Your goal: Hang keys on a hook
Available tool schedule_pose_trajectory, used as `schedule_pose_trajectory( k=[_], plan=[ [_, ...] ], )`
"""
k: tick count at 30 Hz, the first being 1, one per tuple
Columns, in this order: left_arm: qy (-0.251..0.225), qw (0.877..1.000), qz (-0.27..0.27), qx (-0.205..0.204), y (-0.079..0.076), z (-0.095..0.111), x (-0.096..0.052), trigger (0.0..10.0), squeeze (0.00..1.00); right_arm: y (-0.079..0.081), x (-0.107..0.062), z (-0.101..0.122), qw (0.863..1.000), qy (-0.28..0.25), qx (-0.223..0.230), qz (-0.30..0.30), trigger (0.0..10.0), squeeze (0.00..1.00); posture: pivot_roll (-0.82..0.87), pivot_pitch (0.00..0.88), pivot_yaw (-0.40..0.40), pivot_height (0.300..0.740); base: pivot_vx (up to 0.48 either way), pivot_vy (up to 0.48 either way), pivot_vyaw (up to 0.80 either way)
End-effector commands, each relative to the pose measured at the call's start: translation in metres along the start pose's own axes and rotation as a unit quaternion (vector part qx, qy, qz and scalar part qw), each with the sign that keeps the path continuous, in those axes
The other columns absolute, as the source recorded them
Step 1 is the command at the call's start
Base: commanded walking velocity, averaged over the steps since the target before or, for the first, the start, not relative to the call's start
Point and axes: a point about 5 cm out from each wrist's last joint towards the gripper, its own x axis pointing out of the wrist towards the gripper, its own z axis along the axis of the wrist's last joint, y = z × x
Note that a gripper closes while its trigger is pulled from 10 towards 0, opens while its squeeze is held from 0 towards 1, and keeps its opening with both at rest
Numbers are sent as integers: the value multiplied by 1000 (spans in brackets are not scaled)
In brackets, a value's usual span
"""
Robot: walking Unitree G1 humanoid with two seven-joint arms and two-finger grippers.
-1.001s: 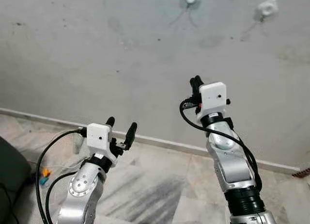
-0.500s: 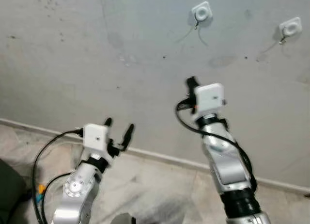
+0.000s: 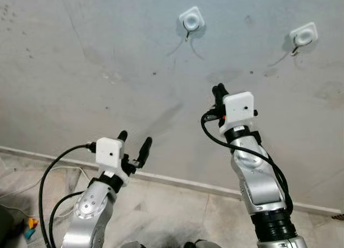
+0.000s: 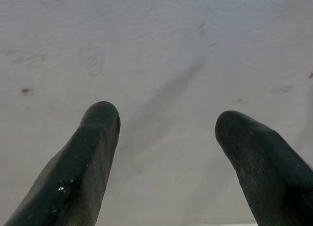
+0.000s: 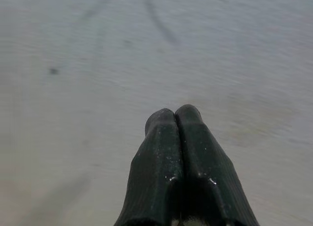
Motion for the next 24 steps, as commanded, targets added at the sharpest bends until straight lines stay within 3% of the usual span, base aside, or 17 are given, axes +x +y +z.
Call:
schedule_pose_trajectory(
  k=[1,10,16,24],
  plan=[
    [4,1000,9,9,3,-3,-4,10000,0,5,0,4,1000,-11,5,10,10000,0,40,157,1,740,0,0,0],
    [15,999,38,24,7,-7,-18,10000,0,15,11,14,998,-36,25,35,10000,0,101,196,-14,740,0,0,0],
    [25,997,61,33,13,-8,-37,10000,0,24,36,39,995,-79,43,53,10000,0,162,236,-15,740,0,0,0],
    [29,996,76,43,18,-5,-47,10000,0,22,53,62,990,-123,46,47,10000,0,194,238,-10,740,0,0,0]
  ],
)
